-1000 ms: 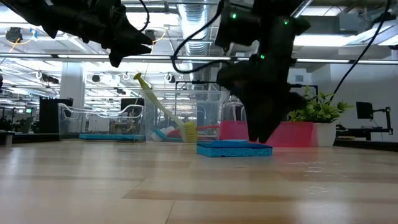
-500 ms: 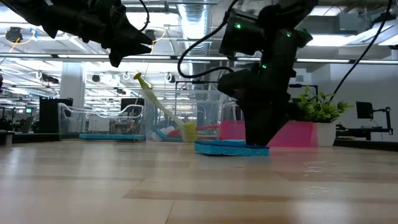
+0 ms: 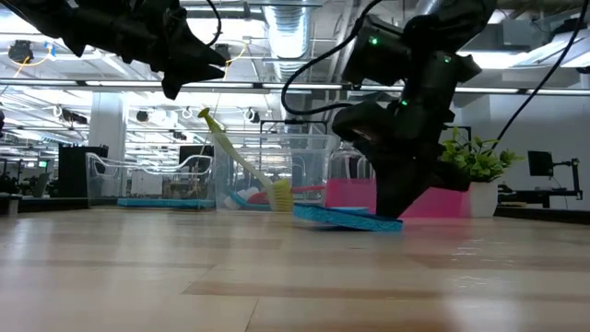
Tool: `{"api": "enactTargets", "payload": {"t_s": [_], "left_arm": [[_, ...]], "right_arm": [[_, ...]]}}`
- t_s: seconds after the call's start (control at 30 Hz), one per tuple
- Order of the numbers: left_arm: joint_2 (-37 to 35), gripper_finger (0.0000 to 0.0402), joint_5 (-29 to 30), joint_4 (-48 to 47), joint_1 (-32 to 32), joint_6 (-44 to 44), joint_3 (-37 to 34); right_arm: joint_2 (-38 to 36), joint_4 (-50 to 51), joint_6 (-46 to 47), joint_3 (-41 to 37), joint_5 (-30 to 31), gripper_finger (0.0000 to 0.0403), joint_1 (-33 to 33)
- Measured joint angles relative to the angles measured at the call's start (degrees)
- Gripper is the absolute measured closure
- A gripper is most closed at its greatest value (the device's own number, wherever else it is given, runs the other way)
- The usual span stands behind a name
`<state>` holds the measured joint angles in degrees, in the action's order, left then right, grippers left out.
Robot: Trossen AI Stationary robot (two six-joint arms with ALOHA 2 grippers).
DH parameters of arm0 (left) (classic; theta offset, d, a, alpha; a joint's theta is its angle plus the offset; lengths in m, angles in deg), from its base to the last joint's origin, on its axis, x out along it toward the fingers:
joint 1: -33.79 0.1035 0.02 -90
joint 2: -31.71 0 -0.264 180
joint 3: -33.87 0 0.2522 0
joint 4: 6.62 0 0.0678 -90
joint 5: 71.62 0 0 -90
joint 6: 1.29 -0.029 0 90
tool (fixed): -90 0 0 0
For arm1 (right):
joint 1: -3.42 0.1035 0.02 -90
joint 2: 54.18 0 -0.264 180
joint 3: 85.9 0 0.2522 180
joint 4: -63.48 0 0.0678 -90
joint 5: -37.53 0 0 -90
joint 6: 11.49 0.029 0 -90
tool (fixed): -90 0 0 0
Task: Pick & Place Kitchen Sink Supplies
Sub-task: Put the blue sponge into the transparent bin
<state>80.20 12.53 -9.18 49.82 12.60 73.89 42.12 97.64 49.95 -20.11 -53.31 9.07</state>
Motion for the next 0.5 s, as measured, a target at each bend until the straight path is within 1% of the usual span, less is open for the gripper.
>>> {"api": "enactTargets", "payload": {"t_s": [0.17, 0.37, 0.5], "left_arm": [[0.00, 0.0266, 0.00, 0.02, 0.00, 0.09, 0.00], [0.00, 0.0266, 0.00, 0.02, 0.00, 1.96, 0.00], [0.00, 0.0266, -0.01, 0.02, 0.00, 5.33, 0.00]], "right_arm": [[-5.20, 1.63, -0.53, 1.28, 2.52, 0.0399, 0.45], [-12.90, 0.80, -4.26, 3.16, 8.24, 0.0401, 0.47], [-16.52, 0.94, -5.74, 3.79, 13.59, 0.0402, 1.14]]}}
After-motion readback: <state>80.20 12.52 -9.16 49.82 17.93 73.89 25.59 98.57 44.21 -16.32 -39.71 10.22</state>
